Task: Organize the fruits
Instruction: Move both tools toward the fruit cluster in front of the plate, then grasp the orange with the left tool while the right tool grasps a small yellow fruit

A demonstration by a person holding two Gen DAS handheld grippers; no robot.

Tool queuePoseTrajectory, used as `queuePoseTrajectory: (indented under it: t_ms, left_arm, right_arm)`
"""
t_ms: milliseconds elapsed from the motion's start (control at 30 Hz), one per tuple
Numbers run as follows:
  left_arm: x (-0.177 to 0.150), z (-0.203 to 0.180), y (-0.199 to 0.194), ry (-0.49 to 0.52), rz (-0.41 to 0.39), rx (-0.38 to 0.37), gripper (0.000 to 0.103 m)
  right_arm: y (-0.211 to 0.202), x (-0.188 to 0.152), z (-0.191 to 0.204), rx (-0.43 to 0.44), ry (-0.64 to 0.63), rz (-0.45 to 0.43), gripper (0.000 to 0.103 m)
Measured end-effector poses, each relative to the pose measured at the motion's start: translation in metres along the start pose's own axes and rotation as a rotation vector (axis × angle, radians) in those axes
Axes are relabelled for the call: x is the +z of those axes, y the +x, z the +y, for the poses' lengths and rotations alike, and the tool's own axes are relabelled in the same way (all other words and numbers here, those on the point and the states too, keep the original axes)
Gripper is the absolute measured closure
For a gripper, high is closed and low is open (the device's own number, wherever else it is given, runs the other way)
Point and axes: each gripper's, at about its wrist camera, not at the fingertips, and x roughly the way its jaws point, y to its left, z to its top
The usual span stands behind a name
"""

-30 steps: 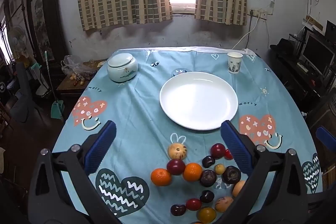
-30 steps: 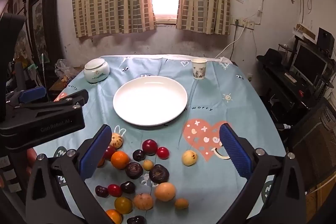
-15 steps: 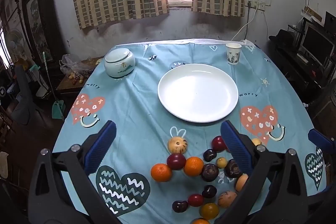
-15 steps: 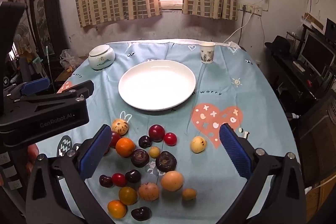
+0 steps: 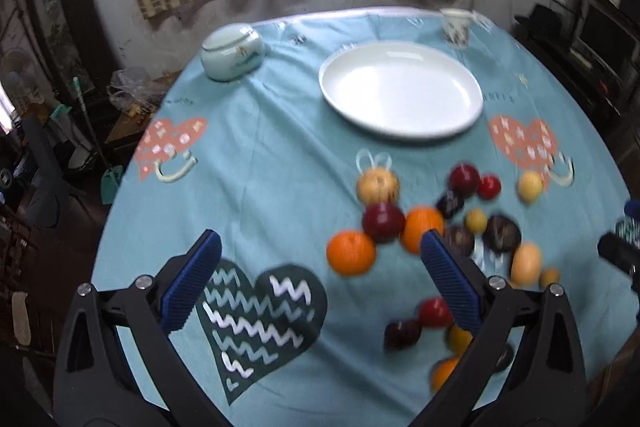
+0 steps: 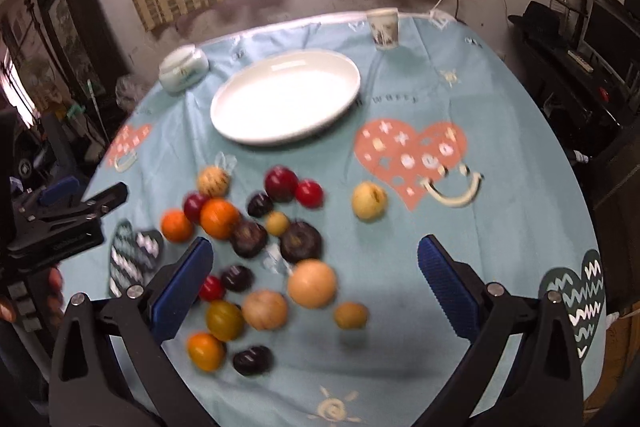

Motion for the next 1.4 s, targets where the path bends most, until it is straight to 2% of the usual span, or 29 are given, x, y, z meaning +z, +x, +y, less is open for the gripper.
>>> queuePoseTrajectory:
  t_ms: [100,167,233,333,533,800,900,967,1200,1233,1300,1333,1367,1400]
  left_arm:
    - [-0.030,-0.003,0.006,0.086,0.081,-0.113,0.002]
    - [-0.046,-0.010,0.004,0.141,0.101,-0.177,0.002]
    - [-0.060,-0.022,0.002,0.196,0.116,-0.259,0.002]
    - [-0.073,-0.041,0.003,0.248,0.148,-0.321,0.002]
    - [-0.080,-0.066,0.013,0.267,0.206,-0.349,0.002]
    - [-0.085,-0.073,0.023,0.249,0.241,-0.293,0.002]
    - [-0.088,-0.071,0.027,0.229,0.257,-0.265,0.002]
    - [-0.090,-0.069,0.027,0.212,0.256,-0.252,0.002]
    - [-0.090,-0.074,0.035,0.184,0.254,-0.228,0.003]
    - [-0.090,-0.076,0.037,0.180,0.258,-0.237,0.007]
    - [-0.090,-0.081,0.038,0.173,0.265,-0.270,0.022]
    - [-0.090,-0.083,0.037,0.166,0.267,-0.303,0.039]
    - [-0.089,-0.085,0.035,0.161,0.263,-0.323,0.061]
    - [-0.087,-0.087,0.033,0.158,0.263,-0.347,0.063]
  right_arm:
    - [0.010,-0.030,-0.007,-0.034,-0.098,0.064,0.001]
    - [0.015,-0.049,-0.013,-0.049,-0.126,0.096,0.001]
    - [0.017,-0.057,-0.018,-0.040,-0.112,0.126,0.001]
    - [0.019,-0.065,-0.023,-0.012,-0.073,0.135,0.001]
    - [0.014,-0.059,-0.014,-0.003,-0.097,0.139,0.001]
    - [0.021,-0.067,-0.015,-0.026,-0.111,0.164,0.002]
    - [0.024,-0.068,-0.014,-0.049,-0.144,0.168,0.010]
    - [0.028,-0.068,-0.016,-0.037,-0.149,0.177,0.020]
    - [0.042,-0.067,-0.015,-0.027,-0.194,0.193,0.025]
    - [0.044,-0.066,-0.015,-0.028,-0.203,0.192,0.026]
    - [0.048,-0.062,-0.015,-0.013,-0.221,0.183,0.029]
    - [0.050,-0.060,-0.014,-0.008,-0.225,0.183,0.030]
    - [0.053,-0.057,-0.015,-0.010,-0.229,0.186,0.032]
    - [0.056,-0.055,-0.014,-0.011,-0.231,0.186,0.032]
